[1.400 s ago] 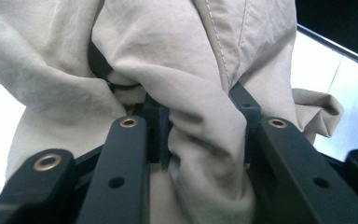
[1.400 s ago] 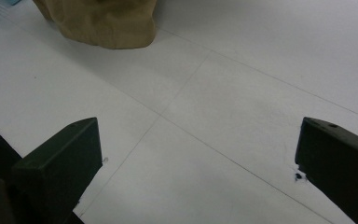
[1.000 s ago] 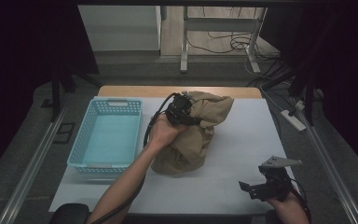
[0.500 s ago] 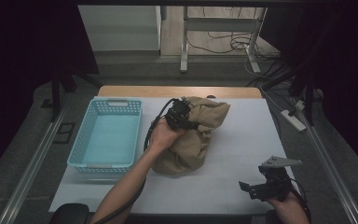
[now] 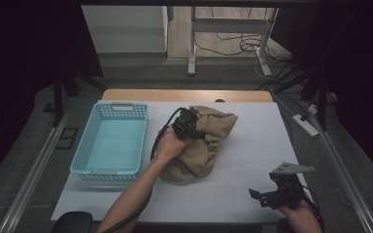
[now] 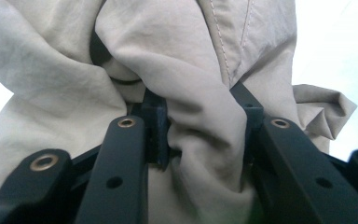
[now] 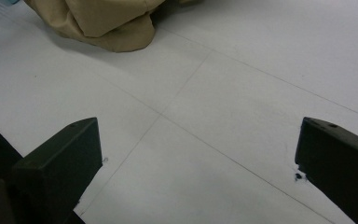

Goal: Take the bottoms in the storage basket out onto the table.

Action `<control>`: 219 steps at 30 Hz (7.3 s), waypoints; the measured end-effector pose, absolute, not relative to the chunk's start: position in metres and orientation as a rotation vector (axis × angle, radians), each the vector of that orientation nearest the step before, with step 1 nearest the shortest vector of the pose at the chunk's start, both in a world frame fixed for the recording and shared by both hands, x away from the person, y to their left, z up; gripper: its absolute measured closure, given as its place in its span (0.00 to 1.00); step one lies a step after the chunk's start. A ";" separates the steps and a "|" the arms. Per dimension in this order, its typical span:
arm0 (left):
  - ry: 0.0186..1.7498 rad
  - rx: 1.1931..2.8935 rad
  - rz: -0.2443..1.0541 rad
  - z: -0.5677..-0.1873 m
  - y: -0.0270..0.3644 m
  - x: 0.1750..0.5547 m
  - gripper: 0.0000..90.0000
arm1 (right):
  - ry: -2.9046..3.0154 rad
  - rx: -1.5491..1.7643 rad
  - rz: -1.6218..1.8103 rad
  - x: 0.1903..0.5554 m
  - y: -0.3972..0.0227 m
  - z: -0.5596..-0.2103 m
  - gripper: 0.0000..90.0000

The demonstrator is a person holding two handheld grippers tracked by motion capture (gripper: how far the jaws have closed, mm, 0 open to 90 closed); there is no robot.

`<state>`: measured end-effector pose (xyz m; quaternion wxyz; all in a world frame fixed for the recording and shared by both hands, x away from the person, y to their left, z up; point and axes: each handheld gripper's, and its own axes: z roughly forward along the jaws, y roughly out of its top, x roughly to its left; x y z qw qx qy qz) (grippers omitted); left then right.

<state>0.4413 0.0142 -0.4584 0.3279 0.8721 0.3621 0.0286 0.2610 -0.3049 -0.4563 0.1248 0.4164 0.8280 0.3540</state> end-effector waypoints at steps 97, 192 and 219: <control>0.767 2.234 0.016 -0.457 0.014 0.426 0.05 | 2.462 1.184 1.009 0.262 -0.302 -0.458 0.01; 0.750 2.104 -0.100 -0.445 0.074 0.379 0.01 | 2.448 1.185 1.020 0.261 -0.302 -0.457 0.01; 0.719 2.117 -0.099 -0.437 0.081 0.364 0.02 | 2.448 1.186 1.019 0.261 -0.303 -0.457 0.01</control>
